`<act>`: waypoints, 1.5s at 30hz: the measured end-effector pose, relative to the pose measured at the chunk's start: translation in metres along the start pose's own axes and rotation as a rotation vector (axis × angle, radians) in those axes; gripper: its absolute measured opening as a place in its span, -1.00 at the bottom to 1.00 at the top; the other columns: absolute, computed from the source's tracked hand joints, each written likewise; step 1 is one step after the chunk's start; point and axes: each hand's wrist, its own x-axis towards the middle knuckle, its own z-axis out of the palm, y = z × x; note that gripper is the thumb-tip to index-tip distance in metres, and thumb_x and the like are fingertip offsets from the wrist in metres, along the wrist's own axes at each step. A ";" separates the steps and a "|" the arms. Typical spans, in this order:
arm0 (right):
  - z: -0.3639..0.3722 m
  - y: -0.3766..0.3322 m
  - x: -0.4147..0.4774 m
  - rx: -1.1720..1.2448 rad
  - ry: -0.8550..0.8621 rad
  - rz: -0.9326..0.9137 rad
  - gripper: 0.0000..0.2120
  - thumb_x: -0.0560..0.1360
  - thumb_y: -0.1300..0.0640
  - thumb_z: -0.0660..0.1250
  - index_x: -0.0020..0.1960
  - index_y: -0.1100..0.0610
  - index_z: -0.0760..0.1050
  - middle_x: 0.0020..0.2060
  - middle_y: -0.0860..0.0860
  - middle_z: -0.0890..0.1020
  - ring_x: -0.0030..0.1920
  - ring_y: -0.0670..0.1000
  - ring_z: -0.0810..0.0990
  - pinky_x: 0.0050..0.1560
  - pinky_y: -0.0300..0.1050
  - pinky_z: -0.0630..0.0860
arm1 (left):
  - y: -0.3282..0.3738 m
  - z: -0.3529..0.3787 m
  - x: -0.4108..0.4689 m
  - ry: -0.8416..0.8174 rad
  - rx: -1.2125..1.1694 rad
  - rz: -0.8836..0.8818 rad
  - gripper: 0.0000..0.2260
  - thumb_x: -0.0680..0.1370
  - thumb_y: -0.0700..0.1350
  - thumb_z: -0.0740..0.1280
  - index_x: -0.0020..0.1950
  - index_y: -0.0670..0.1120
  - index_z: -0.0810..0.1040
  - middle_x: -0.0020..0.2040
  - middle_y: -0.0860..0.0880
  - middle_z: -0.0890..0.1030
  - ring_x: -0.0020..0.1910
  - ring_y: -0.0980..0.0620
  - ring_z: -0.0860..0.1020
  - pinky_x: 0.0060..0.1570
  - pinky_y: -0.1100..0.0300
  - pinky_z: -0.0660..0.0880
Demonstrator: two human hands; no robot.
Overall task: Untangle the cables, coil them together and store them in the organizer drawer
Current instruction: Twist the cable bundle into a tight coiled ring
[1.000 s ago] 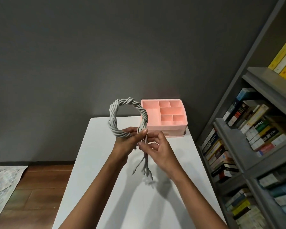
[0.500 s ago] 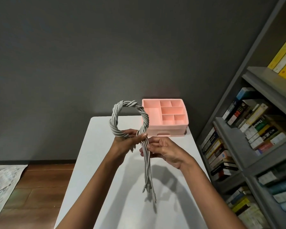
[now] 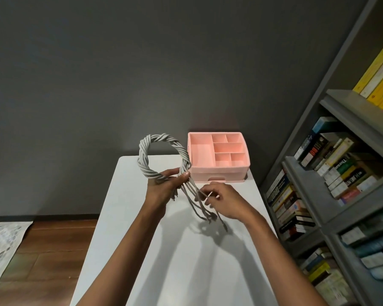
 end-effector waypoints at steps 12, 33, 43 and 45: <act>0.040 -0.026 0.011 0.257 0.456 -0.103 -0.92 0.42 0.24 0.47 -0.15 0.12 0.58 -0.27 -0.07 0.67 -0.27 -0.12 0.61 -0.19 -0.31 0.51 | 0.008 0.002 0.009 0.115 -0.022 0.165 -0.68 0.33 -0.26 0.55 0.03 -0.31 0.62 -0.05 -0.29 0.65 -0.15 0.00 0.59 -0.23 0.35 0.51; 0.039 -0.026 0.006 0.340 0.115 0.060 -0.65 0.63 -0.13 0.06 0.14 0.08 0.48 -0.05 -0.07 0.67 0.09 -0.02 0.59 0.20 -0.06 0.42 | 0.002 -0.003 0.006 -0.126 -0.069 0.043 -0.80 0.34 -0.24 0.54 -0.07 -0.24 0.66 -0.17 -0.18 0.67 -0.17 -0.07 0.60 -0.16 0.12 0.48; 0.055 -0.045 -0.002 0.742 0.106 -0.013 -0.74 0.64 0.02 0.09 -0.11 0.11 0.43 -0.44 -0.06 0.27 -0.47 -0.14 0.19 -0.42 -0.28 0.13 | 0.005 -0.008 0.007 -0.169 -0.077 0.027 -0.59 0.34 -0.13 0.53 0.03 -0.38 0.57 -0.21 -0.29 0.56 -0.38 -0.06 0.46 -0.30 0.16 0.39; 0.054 -0.047 -0.001 0.762 0.120 0.008 -0.69 0.60 -0.10 0.09 -0.17 0.10 0.39 -0.47 -0.10 0.19 -0.48 -0.15 0.10 -0.45 -0.30 0.07 | 0.007 -0.009 0.008 -0.190 -0.088 0.018 -0.64 0.34 -0.15 0.50 0.00 -0.37 0.60 -0.24 -0.20 0.59 -0.35 -0.01 0.49 -0.27 0.17 0.39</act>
